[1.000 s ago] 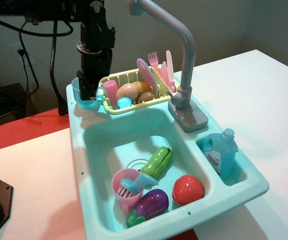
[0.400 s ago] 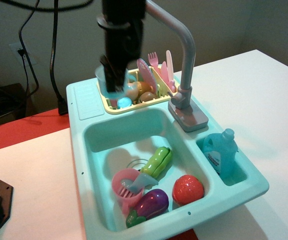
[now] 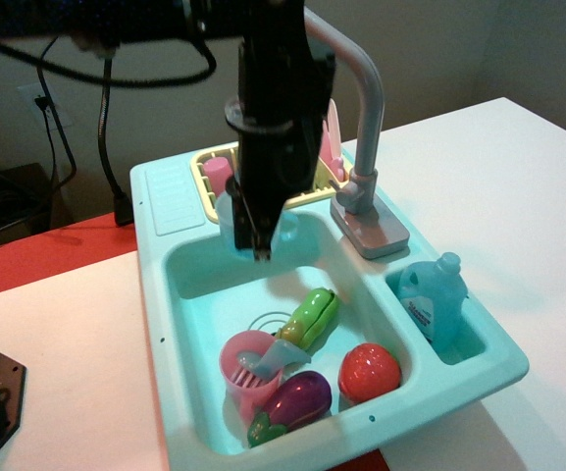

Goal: Put cup from counter to sink

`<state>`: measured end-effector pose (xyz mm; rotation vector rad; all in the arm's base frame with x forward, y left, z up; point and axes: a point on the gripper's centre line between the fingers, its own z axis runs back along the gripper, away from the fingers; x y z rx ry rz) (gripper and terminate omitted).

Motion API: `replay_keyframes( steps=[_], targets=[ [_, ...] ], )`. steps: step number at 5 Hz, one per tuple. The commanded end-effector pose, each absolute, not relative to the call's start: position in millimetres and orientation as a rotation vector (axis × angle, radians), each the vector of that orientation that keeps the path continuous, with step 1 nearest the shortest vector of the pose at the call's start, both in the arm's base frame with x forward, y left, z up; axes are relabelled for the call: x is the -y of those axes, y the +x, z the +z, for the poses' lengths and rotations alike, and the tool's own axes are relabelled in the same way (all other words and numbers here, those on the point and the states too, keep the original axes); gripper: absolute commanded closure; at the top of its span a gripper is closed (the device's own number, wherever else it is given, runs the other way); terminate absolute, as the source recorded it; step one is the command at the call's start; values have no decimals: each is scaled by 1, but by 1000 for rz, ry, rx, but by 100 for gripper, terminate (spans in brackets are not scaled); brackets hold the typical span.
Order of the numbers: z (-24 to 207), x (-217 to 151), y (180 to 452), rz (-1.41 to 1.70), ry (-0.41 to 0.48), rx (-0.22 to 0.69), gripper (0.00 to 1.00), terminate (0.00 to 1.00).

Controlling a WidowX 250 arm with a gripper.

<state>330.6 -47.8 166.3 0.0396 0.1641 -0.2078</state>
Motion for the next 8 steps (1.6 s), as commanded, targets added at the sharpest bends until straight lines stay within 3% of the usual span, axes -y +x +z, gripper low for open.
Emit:
replay_keyframes(
  steps=[1,3,5,6,8],
  targets=[
    [161,50,329,-203,49,-140,100,0],
    [124,37,329,-174,75,-176,100,0],
    [104,32,323,-169,87,-194,100,0],
    [104,31,321,-155,89,-176,0,0],
    [111,27,316,-139,83,-198,0,0]
  ],
)
